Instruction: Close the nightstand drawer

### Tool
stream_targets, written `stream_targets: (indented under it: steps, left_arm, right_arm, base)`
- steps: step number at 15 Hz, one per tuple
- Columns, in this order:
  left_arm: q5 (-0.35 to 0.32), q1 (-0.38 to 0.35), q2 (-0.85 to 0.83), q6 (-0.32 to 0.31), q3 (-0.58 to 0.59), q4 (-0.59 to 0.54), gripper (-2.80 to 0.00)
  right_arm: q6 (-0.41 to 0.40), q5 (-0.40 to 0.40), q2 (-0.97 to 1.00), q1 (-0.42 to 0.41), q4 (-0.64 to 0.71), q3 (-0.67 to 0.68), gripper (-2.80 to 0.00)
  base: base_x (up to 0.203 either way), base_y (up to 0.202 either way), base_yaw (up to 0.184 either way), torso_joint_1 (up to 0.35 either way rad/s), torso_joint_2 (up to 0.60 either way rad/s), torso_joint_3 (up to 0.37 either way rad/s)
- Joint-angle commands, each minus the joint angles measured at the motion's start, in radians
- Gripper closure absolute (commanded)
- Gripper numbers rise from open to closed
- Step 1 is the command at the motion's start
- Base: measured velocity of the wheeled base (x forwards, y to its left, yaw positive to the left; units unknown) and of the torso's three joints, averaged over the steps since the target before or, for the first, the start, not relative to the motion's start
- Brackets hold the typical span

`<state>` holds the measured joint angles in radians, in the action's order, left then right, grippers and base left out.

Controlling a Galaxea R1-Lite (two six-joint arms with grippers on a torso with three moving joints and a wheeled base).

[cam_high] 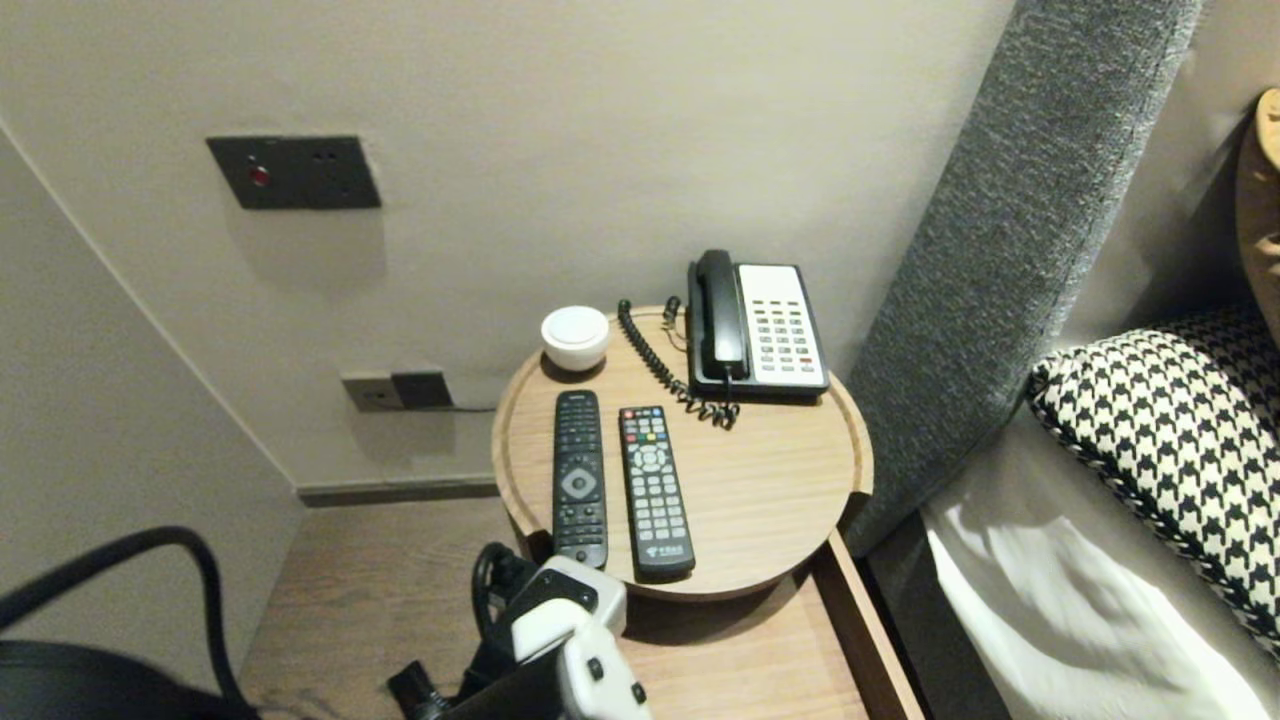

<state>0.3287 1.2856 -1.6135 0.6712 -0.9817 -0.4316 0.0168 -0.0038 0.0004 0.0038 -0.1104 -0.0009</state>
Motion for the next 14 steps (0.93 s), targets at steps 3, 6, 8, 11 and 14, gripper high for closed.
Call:
stream_targets:
  steps: [3,6,8,11,14]
  left_arm:
    - [-0.037,-0.019,0.045,-0.016,-0.012,-0.019,0.00]
    - [-0.037,-0.019,0.077,-0.018,-0.006,-0.022,0.00]
    - [-0.039,-0.024,0.083,-0.016,0.007,-0.022,0.00]
    - [-0.041,-0.079,0.071,-0.015,0.014,-0.023,0.00]
    - [-0.051,-0.086,0.071,-0.014,0.066,-0.017,0.00]
  right_arm:
    - [0.000,-0.001,0.001,0.001,0.002,0.041,0.00]
    - [0.000,-0.001,0.001,0.001,0.002,0.041,0.00]
    - [0.000,-0.001,0.001,-0.001,0.002,0.041,0.00]
    - [0.000,-0.001,0.001,-0.001,0.002,0.041,0.00]
    - [0.000,-0.001,0.001,0.001,0.002,0.041,0.00]
  base:
    - [0.000,0.000,0.000,0.000,0.00,0.000]
    - [0.000,0.000,0.000,0.000,0.00,0.000]
    - [0.000,0.000,0.000,0.000,0.00,0.000]
    - [0.000,0.000,0.000,0.000,0.00,0.000]
    - [0.000,0.000,0.000,0.000,0.00,0.000]
